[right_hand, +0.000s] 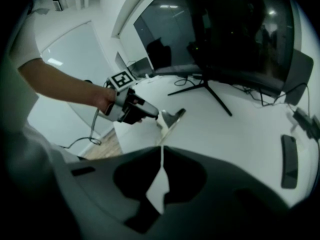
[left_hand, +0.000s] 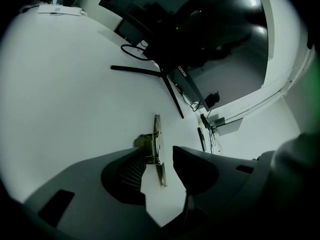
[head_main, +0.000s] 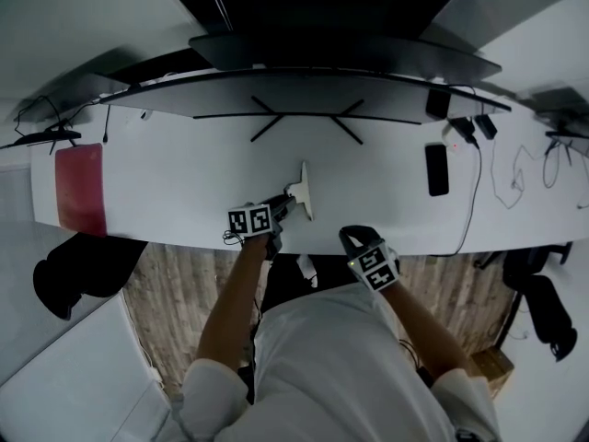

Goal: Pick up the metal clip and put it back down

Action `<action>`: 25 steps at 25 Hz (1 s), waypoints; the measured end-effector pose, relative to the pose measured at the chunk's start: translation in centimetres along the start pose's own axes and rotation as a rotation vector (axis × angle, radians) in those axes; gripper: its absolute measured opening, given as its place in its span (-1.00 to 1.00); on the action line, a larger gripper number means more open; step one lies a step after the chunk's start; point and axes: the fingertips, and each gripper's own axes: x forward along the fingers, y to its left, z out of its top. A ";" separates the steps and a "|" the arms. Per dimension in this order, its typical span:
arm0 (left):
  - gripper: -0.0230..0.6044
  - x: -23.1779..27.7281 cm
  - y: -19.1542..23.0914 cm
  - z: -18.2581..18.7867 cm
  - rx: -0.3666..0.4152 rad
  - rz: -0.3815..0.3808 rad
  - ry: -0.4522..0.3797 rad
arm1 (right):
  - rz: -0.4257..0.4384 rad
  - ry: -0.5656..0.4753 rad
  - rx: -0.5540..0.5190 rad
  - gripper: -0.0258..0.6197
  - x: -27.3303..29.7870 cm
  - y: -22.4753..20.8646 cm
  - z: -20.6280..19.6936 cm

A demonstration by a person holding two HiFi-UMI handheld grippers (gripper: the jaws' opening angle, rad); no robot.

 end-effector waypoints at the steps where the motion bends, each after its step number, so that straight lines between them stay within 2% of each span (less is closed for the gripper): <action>1: -0.31 -0.3 -0.1 -0.2 0.000 0.003 -0.004 | 0.001 -0.002 -0.004 -0.81 0.0 0.1 0.0; 12: -0.32 -4.3 -1.3 -1.7 0.081 0.061 -0.042 | -0.009 -0.065 -0.007 -0.81 -1.1 0.7 1.1; 16: -0.33 -6.1 -2.6 -2.0 0.181 0.105 -0.047 | -0.039 -0.101 -0.002 -0.81 -2.0 0.5 1.3; 19: -0.41 -8.5 -4.8 -1.5 0.243 0.139 -0.083 | -0.075 -0.136 0.000 -0.81 -3.1 -0.2 1.7; 22: -0.47 -10.3 -6.6 -1.0 0.291 0.138 -0.137 | -0.104 -0.171 0.014 -0.81 -4.3 -0.8 2.2; 25: -0.54 -10.6 -6.1 -1.4 0.352 0.126 -0.174 | -0.121 -0.203 0.030 -0.81 -5.2 -1.2 2.9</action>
